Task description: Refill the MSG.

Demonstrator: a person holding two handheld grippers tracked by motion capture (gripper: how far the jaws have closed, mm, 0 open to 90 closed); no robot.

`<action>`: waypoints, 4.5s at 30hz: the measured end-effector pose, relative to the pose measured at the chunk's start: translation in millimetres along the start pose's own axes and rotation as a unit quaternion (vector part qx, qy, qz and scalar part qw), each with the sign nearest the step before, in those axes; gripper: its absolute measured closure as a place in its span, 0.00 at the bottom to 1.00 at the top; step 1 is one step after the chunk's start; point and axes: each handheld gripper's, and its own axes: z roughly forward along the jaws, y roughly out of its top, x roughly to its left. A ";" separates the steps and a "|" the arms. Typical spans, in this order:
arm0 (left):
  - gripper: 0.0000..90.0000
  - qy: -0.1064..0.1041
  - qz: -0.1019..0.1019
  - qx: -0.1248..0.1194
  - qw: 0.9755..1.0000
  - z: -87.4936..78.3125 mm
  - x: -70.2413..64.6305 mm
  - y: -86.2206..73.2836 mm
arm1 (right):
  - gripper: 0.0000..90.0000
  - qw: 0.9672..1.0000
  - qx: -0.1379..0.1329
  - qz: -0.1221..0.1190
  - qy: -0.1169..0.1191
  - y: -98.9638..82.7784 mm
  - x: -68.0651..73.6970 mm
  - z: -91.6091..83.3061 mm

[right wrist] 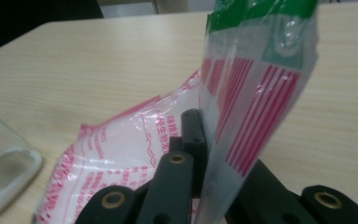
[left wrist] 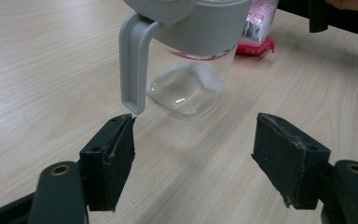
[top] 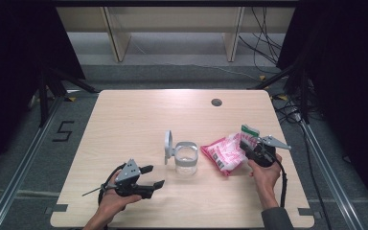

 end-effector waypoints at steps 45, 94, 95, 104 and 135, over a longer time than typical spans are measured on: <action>0.34 -0.008 0.083 0.013 0.996 115.9 -94.9 25.2 | 1.00 0.985 -0.078 -0.115 0.107 59.0 71.4 -83.9; 0.83 0.079 -0.004 -0.075 0.994 145.8 -116.5 38.8 | 1.00 0.982 -0.078 -0.092 0.143 89.0 121.1 -58.8; 0.83 0.077 -0.008 -0.075 0.994 147.3 -116.9 39.0 | 1.00 0.983 -0.076 -0.090 0.141 89.0 121.2 -57.8; 0.84 0.069 -0.032 -0.091 0.993 158.0 -122.6 39.6 | 1.00 0.982 -0.076 -0.075 0.158 89.5 121.8 -45.7; 0.83 0.088 -0.007 -0.107 0.990 163.3 -135.4 40.1 | 1.00 0.978 -0.013 -0.136 0.159 95.8 150.5 -29.9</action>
